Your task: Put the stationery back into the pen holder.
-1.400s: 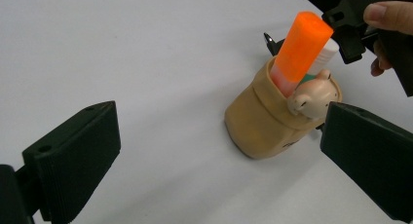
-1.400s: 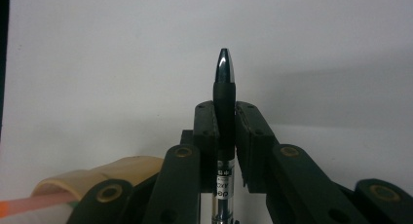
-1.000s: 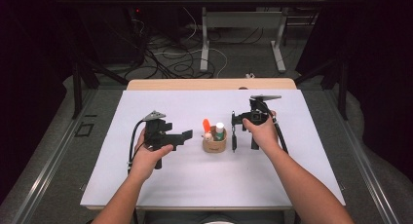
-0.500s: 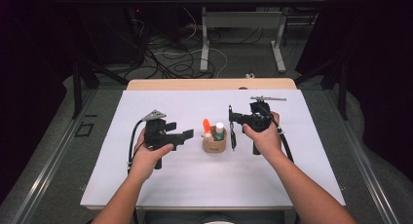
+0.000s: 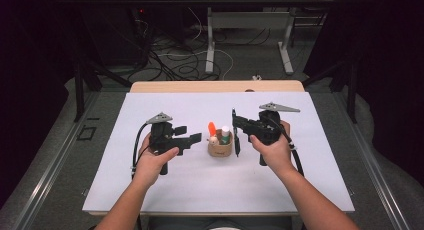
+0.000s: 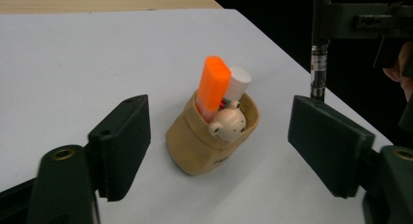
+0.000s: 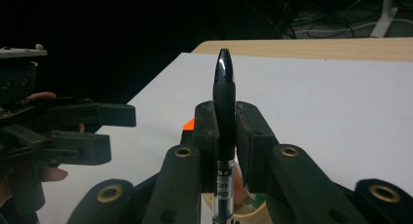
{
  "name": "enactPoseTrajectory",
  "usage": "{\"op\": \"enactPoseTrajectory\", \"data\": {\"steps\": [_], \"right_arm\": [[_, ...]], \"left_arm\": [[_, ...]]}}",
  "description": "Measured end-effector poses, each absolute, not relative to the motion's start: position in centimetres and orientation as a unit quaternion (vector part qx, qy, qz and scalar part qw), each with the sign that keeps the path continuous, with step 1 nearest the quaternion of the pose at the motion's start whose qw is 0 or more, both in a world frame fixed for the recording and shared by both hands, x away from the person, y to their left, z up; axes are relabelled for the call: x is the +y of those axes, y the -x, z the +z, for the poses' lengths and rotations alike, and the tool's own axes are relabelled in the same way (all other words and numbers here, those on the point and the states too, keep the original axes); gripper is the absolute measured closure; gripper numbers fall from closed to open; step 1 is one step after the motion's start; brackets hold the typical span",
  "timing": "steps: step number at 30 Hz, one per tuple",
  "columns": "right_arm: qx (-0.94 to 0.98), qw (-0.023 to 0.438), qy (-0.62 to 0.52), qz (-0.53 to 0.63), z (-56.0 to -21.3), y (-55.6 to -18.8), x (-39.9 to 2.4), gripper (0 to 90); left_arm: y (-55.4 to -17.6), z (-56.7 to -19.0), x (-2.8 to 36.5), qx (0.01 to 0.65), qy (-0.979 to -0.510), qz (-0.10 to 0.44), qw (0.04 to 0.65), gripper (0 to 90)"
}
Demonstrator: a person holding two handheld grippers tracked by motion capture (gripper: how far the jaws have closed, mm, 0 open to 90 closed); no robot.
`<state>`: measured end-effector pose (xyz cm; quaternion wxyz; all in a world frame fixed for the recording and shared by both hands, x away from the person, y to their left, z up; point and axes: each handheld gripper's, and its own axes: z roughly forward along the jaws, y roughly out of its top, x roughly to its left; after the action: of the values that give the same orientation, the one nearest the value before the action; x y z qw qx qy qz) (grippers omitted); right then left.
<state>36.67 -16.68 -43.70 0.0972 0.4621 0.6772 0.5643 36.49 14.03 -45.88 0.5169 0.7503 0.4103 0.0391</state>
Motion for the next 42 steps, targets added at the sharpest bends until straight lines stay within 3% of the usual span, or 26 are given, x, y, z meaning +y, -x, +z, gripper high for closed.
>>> {"op": "enactPoseTrajectory", "data": {"steps": [3, 14, 26, 42], "right_arm": [[0.677, 0.106, -0.447, 0.575, -43.5, -36.1, -16.4, 80.0], [0.691, 0.128, -0.401, 0.587, -43.5, -34.2, -14.7, 80.0], [0.698, 0.113, -0.387, 0.592, -44.0, -33.1, -13.6, 80.0], [0.711, 0.084, -0.378, 0.587, -44.4, -32.3, -12.2, 80.0]], "left_arm": [[-36.2, -45.6, 13.6, 0.4, -0.756, 0.04, 0.516, 32.5], [-35.1, -44.8, 11.7, 0.364, -0.776, 0.002, 0.515, 34.7], [-34.7, -45.1, 11.1, 0.367, -0.761, -0.079, 0.529, 53.5], [-34.0, -45.1, 9.9, 0.358, -0.779, -0.083, 0.508, 65.3]]}}
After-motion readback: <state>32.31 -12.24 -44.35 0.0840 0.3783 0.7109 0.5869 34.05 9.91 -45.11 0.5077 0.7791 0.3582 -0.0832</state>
